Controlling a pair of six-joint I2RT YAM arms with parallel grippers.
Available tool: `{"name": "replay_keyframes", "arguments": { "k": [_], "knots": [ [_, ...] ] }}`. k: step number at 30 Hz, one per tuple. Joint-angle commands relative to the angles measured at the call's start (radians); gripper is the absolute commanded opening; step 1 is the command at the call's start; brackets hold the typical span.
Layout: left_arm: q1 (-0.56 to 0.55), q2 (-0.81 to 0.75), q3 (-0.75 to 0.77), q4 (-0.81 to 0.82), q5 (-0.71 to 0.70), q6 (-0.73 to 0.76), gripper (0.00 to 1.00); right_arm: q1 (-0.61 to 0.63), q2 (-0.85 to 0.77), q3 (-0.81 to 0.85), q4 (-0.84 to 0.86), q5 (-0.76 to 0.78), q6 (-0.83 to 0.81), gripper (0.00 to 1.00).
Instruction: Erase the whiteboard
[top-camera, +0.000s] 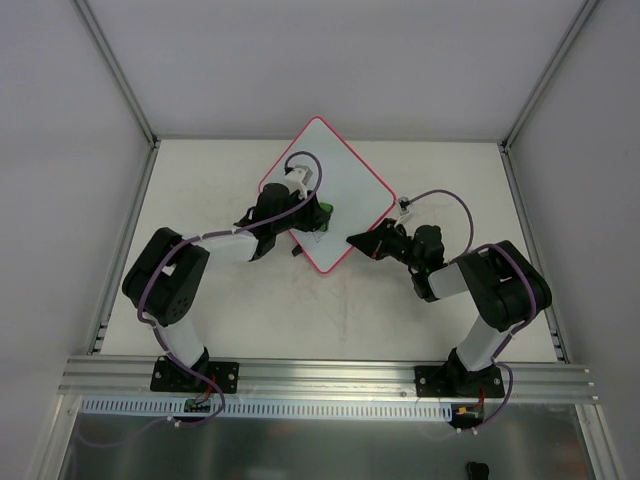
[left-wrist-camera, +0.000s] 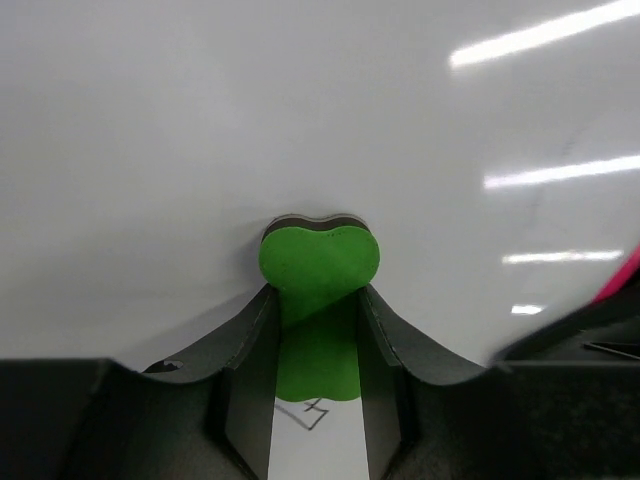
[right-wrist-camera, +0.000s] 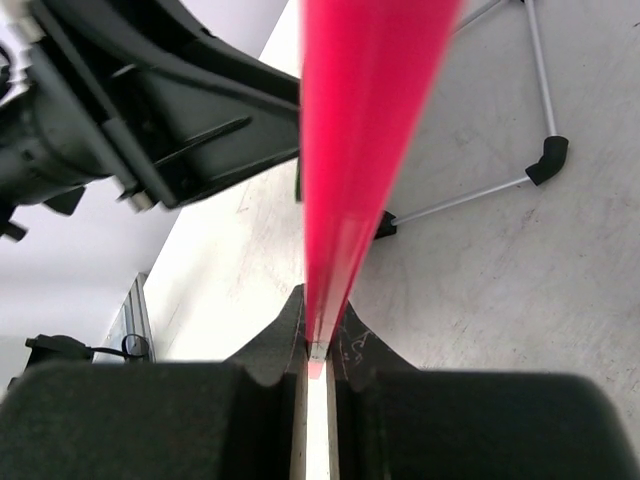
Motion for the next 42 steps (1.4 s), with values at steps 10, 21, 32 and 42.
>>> {"name": "replay_keyframes", "arguments": {
  "k": [10, 21, 32, 42],
  "knots": [
    [0.061, 0.078, -0.169, -0.213, -0.093, -0.118, 0.0, 0.098, -0.046, 0.004, 0.258, -0.433, -0.055, 0.0],
    [-0.152, 0.015, -0.246, -0.166, -0.199, -0.159, 0.0, 0.1, -0.034, 0.005, 0.258, -0.43, -0.056, 0.0],
    [-0.269, 0.027, -0.189, -0.156, -0.229, -0.149, 0.0, 0.1, -0.036, 0.005, 0.258, -0.432, -0.055, 0.0],
    [-0.31, 0.048, -0.164, -0.127, -0.198, -0.121, 0.0, 0.1, -0.046, 0.004, 0.258, -0.433, -0.052, 0.0]
  ]
}}
